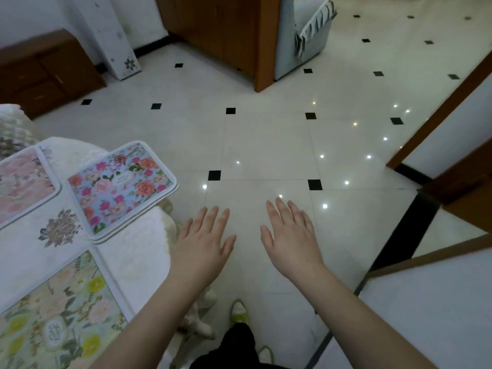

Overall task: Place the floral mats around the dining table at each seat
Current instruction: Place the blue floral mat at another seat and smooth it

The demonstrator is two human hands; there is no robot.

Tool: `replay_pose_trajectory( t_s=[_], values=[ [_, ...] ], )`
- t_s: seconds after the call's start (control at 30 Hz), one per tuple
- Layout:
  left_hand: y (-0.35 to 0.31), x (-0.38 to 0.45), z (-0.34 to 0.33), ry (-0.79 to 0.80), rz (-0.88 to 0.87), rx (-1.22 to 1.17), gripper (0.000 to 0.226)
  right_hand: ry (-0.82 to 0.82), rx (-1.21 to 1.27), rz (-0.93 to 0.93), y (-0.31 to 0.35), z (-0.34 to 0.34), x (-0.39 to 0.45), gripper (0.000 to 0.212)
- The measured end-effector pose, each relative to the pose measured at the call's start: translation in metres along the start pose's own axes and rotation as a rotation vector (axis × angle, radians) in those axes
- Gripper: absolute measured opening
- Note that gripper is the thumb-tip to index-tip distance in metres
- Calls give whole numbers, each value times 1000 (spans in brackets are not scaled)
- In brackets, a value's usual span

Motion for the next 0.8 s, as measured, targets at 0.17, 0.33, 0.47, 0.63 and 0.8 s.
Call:
replay_pose_trajectory(
  t_s=[0.17, 0.33, 0.47, 0.63, 0.8],
  values=[
    [9, 45, 9, -58, 38, -63, 84, 20, -56, 58, -8, 7, 46, 83],
    [26, 100, 11, -55, 94, -103, 85, 39, -95, 81, -7, 13, 107, 83],
    [34, 146, 9, -13, 87, -125, 88, 30, -114, 94, -7, 27, 151, 82],
    [38, 198, 23, -12, 75, -110, 90, -26, -102, 94, -15, 46, 199, 78],
    [37, 237, 44, -30, 85, -98, 92, -13, -73, 105, -18, 57, 241, 80]
  ],
)
Point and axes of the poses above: each hand's wrist, its own x-axis towards the middle knuckle, its own z-axis out of the back of the hand, y = z × x, the point moved 5 cm from there along x, towards the middle knuckle, and after that the axes turned 6 degrees about x, right-handed, at the moved point
